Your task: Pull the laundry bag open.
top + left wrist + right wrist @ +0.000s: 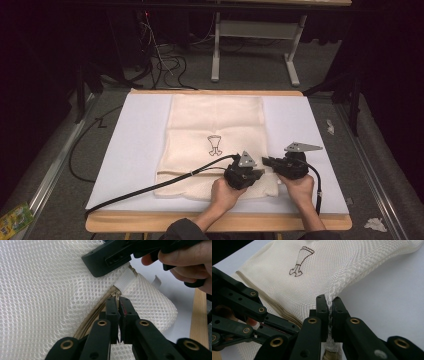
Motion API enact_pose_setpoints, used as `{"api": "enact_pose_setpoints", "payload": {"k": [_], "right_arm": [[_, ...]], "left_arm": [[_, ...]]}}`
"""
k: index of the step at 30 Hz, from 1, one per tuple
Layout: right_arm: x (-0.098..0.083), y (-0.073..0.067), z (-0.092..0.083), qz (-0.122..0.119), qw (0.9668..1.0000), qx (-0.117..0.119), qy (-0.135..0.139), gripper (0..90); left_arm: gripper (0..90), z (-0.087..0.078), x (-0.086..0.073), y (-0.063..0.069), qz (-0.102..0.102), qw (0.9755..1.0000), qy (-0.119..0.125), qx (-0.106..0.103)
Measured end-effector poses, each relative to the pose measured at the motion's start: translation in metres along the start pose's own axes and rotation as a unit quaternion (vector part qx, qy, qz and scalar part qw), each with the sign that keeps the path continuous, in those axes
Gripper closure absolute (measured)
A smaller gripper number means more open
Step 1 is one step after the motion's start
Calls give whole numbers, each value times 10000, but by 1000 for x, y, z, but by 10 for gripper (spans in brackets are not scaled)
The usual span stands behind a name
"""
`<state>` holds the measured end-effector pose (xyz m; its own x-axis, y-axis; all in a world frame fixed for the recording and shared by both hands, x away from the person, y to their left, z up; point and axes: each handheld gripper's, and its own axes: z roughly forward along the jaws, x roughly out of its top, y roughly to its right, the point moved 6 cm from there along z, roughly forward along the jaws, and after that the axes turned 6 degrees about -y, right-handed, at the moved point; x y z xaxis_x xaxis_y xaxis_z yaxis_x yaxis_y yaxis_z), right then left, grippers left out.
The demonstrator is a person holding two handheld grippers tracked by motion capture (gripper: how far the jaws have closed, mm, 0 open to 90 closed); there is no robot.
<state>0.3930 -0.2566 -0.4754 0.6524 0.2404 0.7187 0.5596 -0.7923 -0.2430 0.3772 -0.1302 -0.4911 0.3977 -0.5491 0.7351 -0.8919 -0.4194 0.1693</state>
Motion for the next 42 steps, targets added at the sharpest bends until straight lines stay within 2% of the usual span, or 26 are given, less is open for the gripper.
{"api": "enact_pose_setpoints", "payload": {"k": [14, 16, 21, 27, 35, 42], "right_arm": [[-1, 2, -1, -20, 10000, -19, 22, 878], [-1, 3, -1, -32, 10000, -42, 17, 879], [-2, 4, -2, 9, 10000, -45, 20, 878], [-3, 4, 0, 25, 10000, -45, 26, 879], [-3, 4, 0, -15, 10000, -83, 2, 878], [-3, 3, 1, -40, 9999, -106, -15, 878]], "left_arm": [[871, -6, -1, 0, 163, 9997, -32, 184], [870, -7, -1, -1, 160, 9997, -46, 205], [870, -11, -7, -8, -45, 9999, 21, 147], [870, -17, -6, -9, 45, 9997, 44, 241], [870, -22, -10, -13, -21, 9997, 69, 250], [870, -26, -10, -13, 6, 9996, 96, 279]]}}
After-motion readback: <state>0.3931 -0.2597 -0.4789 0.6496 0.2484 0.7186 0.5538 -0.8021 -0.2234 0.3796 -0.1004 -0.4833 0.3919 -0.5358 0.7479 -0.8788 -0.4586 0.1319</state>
